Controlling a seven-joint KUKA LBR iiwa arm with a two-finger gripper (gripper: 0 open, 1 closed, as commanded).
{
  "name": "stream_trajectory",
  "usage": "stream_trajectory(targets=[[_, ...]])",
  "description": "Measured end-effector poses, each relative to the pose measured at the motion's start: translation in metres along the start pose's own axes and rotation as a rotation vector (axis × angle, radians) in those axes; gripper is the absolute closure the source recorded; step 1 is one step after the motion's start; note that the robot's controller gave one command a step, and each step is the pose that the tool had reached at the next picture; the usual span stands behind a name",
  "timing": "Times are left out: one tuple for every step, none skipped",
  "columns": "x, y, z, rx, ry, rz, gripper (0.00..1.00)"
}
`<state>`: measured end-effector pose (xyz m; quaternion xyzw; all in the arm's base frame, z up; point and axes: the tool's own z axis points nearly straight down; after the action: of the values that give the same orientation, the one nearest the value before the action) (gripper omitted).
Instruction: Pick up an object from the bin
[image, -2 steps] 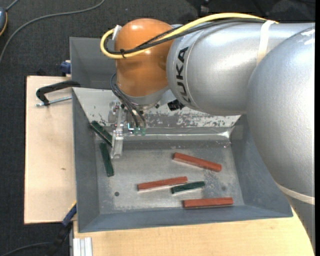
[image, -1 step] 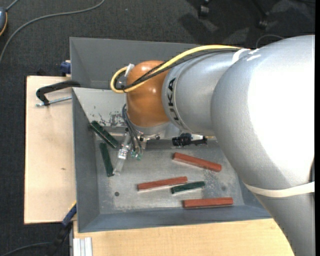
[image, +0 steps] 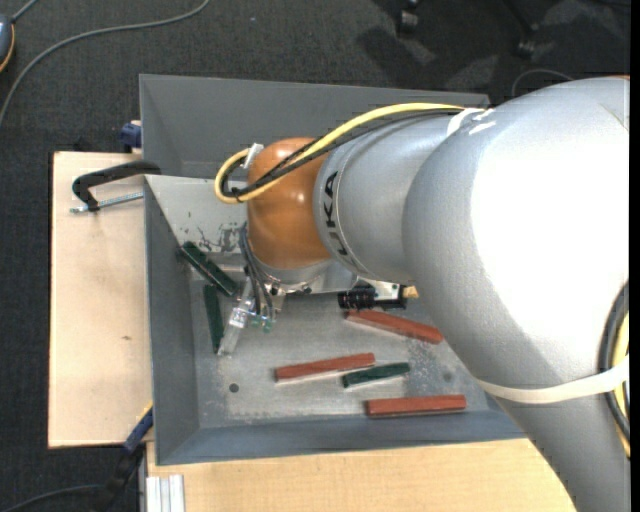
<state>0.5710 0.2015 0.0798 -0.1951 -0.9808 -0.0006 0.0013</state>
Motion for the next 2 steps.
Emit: stream_trajectory(targets=[[0.028,-0.007,0.009,0.002,0.0,-0.138,0.0],[-0.003,-0.04,0.006,-0.001,-0.005,-0.008,0.0]])
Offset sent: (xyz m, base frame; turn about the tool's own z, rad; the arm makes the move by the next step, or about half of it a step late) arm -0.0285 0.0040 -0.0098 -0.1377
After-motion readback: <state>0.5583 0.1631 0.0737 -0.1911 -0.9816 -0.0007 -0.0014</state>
